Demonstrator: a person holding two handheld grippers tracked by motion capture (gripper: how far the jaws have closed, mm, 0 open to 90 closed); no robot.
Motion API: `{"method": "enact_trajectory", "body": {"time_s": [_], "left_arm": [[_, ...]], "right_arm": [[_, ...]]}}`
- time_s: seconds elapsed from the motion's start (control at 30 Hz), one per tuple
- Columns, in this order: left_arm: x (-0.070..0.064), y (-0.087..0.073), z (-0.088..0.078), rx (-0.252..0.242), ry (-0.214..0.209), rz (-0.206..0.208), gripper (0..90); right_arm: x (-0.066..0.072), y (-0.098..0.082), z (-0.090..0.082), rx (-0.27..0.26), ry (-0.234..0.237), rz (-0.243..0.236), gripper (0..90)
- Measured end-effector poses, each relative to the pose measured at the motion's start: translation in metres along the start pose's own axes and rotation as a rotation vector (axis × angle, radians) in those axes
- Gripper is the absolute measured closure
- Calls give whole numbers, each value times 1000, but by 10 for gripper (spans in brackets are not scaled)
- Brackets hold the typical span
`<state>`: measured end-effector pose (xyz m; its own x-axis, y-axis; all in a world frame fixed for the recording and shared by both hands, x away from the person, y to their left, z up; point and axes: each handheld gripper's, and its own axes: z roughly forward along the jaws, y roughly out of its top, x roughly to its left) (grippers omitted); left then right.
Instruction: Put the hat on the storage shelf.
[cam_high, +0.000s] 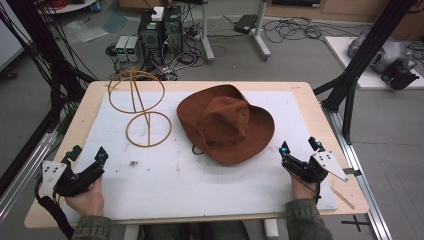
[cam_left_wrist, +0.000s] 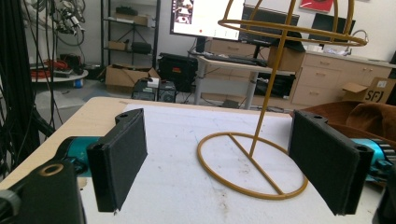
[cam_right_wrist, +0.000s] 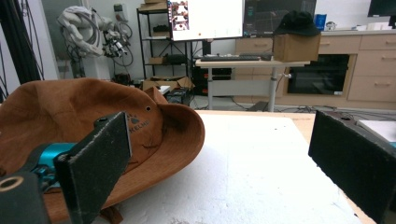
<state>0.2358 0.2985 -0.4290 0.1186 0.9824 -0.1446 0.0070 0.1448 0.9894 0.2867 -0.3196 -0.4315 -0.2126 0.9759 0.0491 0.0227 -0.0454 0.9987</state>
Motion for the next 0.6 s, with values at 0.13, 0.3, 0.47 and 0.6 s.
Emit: {"method": "enact_trajectory", "body": {"time_s": [0.13, 0.3, 0.47, 0.6], "left_arm": [[-1, -1, 1, 2, 6, 4, 198], [-2, 0, 1, 0, 9, 16, 194], [-4, 0, 2, 0, 14, 29, 193], [-4, 0, 2, 4, 16, 33, 193]], "right_arm": [[-1, 1, -1, -12, 5, 1, 49], [-2, 1, -3, -17, 3, 20, 49], [-5, 1, -4, -22, -2, 39, 48], [-7, 1, -4, -21, -4, 40, 48]]}}
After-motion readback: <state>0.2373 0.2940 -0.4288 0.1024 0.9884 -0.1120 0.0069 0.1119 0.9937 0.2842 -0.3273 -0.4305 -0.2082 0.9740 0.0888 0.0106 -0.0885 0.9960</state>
